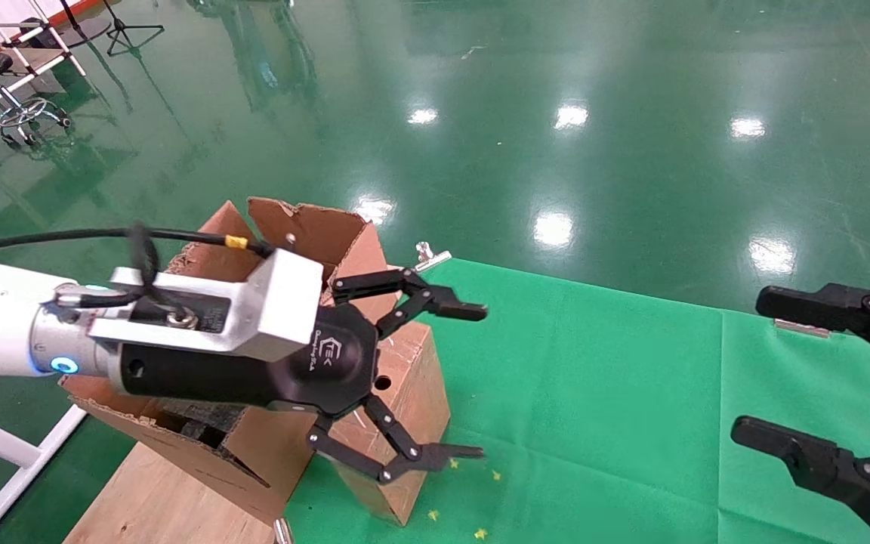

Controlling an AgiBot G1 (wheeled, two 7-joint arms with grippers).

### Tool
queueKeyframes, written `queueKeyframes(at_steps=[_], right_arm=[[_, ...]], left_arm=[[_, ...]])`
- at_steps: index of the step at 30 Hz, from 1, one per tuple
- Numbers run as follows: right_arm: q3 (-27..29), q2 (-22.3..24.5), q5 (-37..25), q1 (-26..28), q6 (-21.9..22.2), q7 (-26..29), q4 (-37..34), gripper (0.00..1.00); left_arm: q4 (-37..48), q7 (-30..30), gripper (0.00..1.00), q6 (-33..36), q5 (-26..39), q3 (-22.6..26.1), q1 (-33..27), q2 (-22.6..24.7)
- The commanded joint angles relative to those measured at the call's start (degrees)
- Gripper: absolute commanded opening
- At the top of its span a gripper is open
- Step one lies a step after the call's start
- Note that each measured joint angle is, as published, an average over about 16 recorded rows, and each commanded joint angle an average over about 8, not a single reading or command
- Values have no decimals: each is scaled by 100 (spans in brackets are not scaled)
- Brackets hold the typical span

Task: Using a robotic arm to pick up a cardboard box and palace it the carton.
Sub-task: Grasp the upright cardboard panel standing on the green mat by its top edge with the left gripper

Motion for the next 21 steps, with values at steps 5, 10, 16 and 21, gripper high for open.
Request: queueKeyframes(at_steps=[5, 10, 16, 21], right_arm=[[0, 0, 0, 0, 0, 0, 0, 0], [0, 0, 0, 0, 0, 0, 0, 0], [0, 0, 0, 0, 0, 0, 0, 0], [0, 0, 0, 0, 0, 0, 0, 0]], left_arm=[[17, -794, 100, -195, 793, 305, -450, 0], [16, -2000, 100, -202, 1611, 649, -1081, 70], [2, -3054, 100, -1, 2354, 935, -1768, 172], [4, -3962, 100, 242, 2764, 1153, -2133, 280]])
